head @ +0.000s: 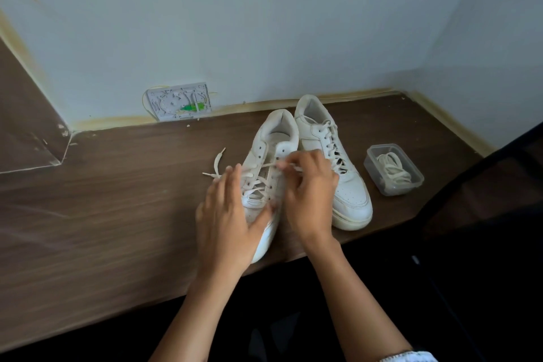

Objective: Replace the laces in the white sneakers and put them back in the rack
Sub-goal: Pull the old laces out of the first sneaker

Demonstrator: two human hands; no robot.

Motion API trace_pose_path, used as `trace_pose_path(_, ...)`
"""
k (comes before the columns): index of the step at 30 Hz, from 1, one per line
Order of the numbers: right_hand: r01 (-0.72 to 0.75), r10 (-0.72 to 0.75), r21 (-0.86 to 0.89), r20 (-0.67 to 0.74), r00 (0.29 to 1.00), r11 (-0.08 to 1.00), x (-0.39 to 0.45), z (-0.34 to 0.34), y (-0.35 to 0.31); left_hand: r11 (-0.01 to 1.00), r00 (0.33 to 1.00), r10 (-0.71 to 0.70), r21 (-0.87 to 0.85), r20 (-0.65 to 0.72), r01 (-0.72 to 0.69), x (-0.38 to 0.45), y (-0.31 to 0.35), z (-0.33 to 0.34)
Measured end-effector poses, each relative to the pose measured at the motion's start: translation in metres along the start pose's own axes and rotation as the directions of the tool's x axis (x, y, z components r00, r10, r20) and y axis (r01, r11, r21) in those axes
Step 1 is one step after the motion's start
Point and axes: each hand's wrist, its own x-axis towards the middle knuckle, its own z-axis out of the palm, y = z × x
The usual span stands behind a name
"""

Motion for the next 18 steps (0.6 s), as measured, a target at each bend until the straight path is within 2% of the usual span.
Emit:
trace_pose_path(2, -0.109, 0.115, 0.060, -0.105, 0.988, 0.992, 0.005, -0.007, 0.005, 1.000, 1.000, -0.013, -0.020, -0.002, 0.013, 0.000, -0.003, 0.000)
trace_pose_path(5, -0.169, 0.168, 0.002, -0.127, 0.978, 0.986, 0.008, -0.013, 0.008, 0.999, 1.000, 0.022, -0.047, 0.012, -0.021, -0.005, -0.001, 0.002)
trace_pose_path(8, -0.057, 0.052, -0.052, -0.090, 0.995, 0.997, 0.006, -0.013, 0.003, 0.999, 1.000, 0.022, 0.037, -0.008, -0.021, -0.010, 0.002, 0.003)
trace_pose_path(12, 0.137, -0.139, -0.248, 0.010, 0.990, 0.959, 0.001, -0.001, -0.001, 0.995, 1.000, 0.025, 0.099, -0.003, -0.024, -0.017, 0.006, 0.002)
trace_pose_path(18, 0.184, -0.187, -0.289, 0.015, 0.982, 0.940, -0.002, 0.010, -0.001, 0.991, 0.998, 0.065, 0.120, 0.015, -0.066, -0.017, 0.004, 0.004)
